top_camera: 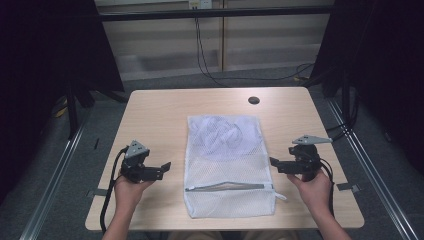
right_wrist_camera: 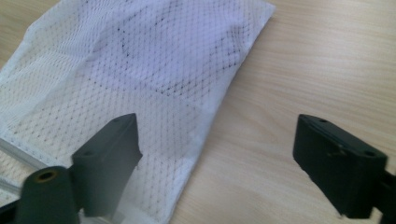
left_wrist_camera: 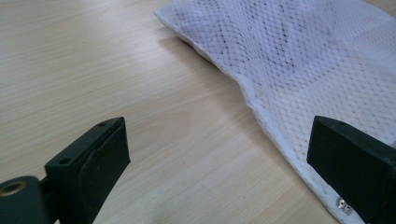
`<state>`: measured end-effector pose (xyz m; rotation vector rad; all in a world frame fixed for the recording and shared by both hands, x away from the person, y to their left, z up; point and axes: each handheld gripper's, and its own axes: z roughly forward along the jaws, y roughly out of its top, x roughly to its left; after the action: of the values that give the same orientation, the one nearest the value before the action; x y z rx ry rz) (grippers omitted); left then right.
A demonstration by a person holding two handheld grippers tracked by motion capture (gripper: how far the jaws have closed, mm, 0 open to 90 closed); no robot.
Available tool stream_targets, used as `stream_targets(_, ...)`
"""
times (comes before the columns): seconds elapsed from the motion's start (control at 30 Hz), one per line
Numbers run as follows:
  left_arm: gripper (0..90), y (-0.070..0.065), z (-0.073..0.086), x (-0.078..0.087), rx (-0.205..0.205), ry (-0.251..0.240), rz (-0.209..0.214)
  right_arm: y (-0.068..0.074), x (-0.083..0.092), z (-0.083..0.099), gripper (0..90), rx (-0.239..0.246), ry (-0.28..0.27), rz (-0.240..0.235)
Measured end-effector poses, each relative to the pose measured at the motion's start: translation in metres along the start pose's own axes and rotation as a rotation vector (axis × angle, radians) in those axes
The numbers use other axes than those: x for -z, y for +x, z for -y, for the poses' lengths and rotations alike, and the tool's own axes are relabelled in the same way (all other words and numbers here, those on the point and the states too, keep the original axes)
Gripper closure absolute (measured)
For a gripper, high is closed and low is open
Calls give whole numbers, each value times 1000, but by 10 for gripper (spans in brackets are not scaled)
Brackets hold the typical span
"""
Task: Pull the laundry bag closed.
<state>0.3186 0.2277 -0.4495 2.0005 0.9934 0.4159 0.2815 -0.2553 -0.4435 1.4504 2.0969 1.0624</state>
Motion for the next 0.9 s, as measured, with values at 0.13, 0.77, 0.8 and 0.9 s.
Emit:
stream_targets(0.13, 49, -2, -2, 2, -1, 10, 17, 8, -2, -4, 126, 6, 2, -6)
stream_targets(0.77, 47, -3, 0, 5, -28, 44, 34, 54, -20, -16, 109, 81, 82, -127)
stream_targets(0.8, 47, -3, 0, 5, -30, 45, 36, 56, -21, -17, 106, 79, 85, -131)
stream_targets(0.9, 47, -4, 0, 5, -28, 44, 35, 62, -26, -19, 105, 75, 106, -164)
